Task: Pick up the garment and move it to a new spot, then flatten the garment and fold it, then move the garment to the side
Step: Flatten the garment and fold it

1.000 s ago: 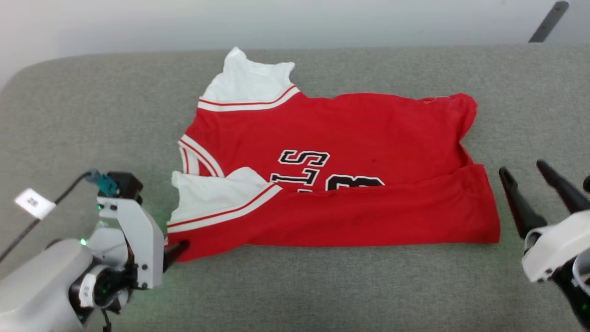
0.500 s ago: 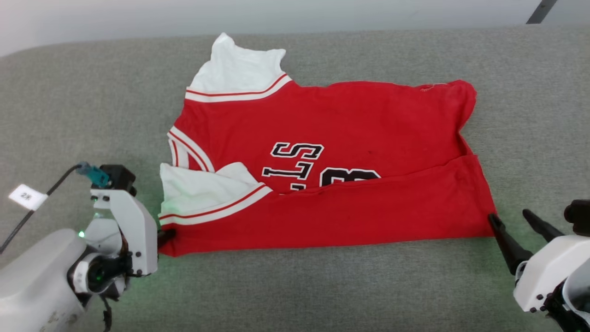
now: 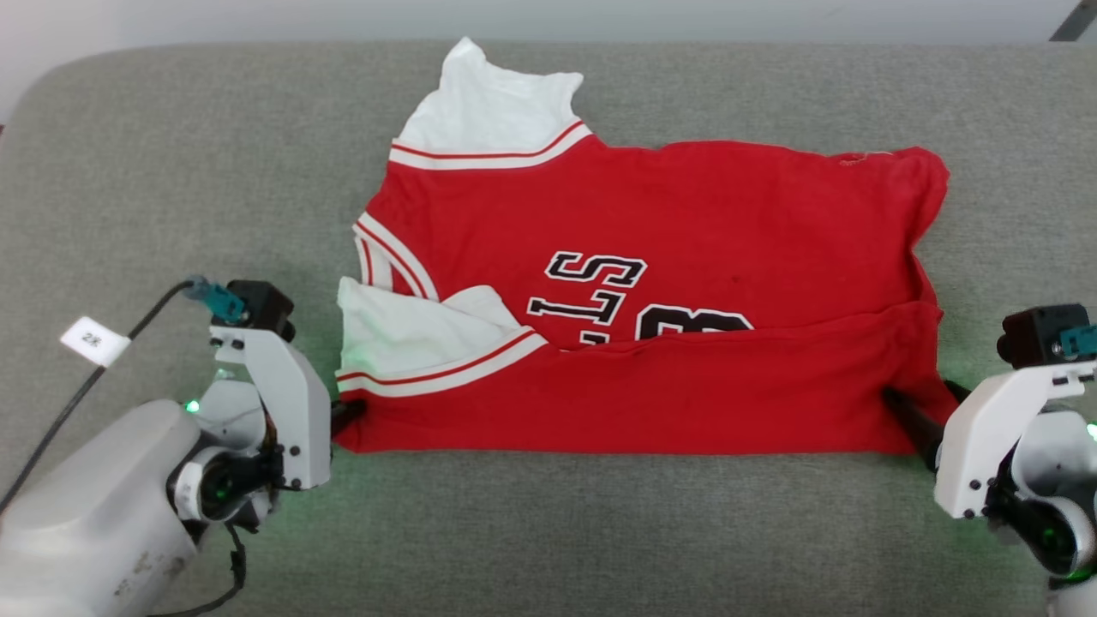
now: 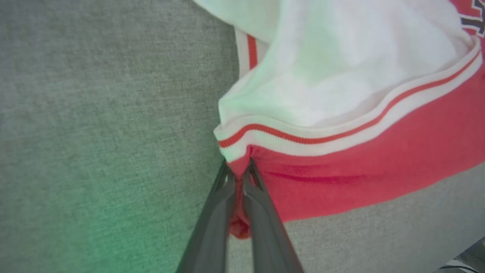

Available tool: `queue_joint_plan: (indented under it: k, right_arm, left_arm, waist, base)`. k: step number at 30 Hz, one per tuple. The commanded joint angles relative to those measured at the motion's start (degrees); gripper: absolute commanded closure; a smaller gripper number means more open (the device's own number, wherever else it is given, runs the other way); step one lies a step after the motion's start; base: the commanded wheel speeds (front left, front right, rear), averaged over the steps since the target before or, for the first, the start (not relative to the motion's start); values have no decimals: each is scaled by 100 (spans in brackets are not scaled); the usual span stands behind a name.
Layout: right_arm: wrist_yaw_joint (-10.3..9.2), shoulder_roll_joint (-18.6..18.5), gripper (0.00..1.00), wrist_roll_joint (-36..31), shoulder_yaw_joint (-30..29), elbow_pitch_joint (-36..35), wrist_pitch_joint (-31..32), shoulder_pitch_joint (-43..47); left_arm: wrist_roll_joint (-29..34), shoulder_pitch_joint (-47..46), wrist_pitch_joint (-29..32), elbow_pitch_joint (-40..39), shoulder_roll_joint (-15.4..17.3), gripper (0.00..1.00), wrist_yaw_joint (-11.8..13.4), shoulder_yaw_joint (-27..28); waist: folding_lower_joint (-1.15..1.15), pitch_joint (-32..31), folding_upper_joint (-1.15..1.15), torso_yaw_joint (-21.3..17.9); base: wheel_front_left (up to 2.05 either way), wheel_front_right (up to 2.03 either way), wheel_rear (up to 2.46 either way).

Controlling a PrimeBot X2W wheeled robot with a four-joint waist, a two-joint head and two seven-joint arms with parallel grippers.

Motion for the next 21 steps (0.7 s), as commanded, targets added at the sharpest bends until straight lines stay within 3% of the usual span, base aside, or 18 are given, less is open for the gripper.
queue_joint_plan:
  k: [1, 2, 11, 21]
  right_arm:
    - [-1, 23, 91, -11, 115, 295, 155, 29]
    - [-3, -30, 100, -79, 206, 383, 236, 18]
    - [-3, -293, 100, 243, 290, 366, 438, 35]
    - [-4, -792, 100, 596, 213, -375, 976, 394]
  left_arm:
    - [49, 148, 13, 83, -260, 100, -1, -161]
    - [46, 139, 4, 94, -284, 100, -19, -166]
    - [-40, 212, 74, 95, -137, 100, -60, -121]
    - [-64, 329, 470, -821, 537, 100, 420, -130]
  waist:
    - [0, 23, 0, 43]
    - [0, 24, 0, 64]
    - [0, -126, 0, 112]
    - [0, -424, 0, 146]
  base:
    - [0, 0, 0]
    - [0, 0, 0]
    - [0, 0, 0]
    - [0, 0, 0]
